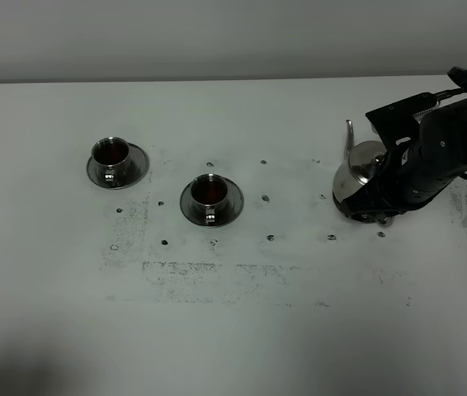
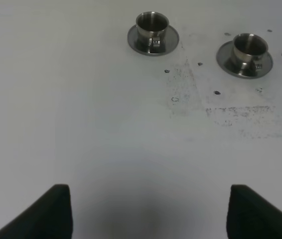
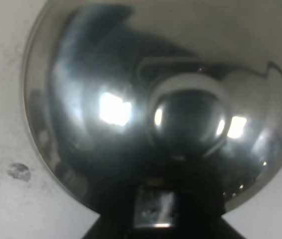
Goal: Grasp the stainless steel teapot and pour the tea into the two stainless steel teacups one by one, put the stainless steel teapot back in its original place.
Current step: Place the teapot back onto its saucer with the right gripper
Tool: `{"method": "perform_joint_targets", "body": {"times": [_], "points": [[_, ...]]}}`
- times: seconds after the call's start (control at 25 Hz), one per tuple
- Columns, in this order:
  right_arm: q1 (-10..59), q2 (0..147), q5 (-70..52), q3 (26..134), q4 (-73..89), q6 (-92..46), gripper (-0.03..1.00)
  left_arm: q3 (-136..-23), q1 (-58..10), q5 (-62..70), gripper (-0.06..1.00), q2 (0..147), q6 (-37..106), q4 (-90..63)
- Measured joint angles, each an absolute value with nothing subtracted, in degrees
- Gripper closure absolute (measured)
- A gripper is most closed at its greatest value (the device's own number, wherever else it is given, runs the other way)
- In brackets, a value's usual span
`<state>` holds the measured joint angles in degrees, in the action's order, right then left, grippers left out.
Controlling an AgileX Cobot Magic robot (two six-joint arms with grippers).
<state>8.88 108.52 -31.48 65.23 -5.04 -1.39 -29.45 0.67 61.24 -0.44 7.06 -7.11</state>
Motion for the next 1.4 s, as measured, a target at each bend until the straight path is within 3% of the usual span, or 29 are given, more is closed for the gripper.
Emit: {"method": "perform_joint_targets", "body": {"times": [0.4, 0.76, 1.12, 1.4], "points": [[8.88, 108.52, -31.48, 65.23, -4.99, -1.09, 0.78, -29.45, 0.67, 61.24, 0.25, -0.44, 7.06, -7.11], [8.88, 108.52, -31.53, 65.17, -4.99, -0.43, 0.64, -29.45, 0.67, 61.24, 0.25, -0.44, 7.06, -7.11], [8.69, 107.39, -33.85, 65.12, -4.99, -0.39, 0.63, -29.45, 0.67, 61.24, 0.25, -0.44, 7.06, -7.11], [4.85, 99.40, -39.91, 65.12, -5.95, 0.00, 0.63, -29.45, 0.67, 61.24, 0.25, -0.44, 7.06, -7.11]]}}
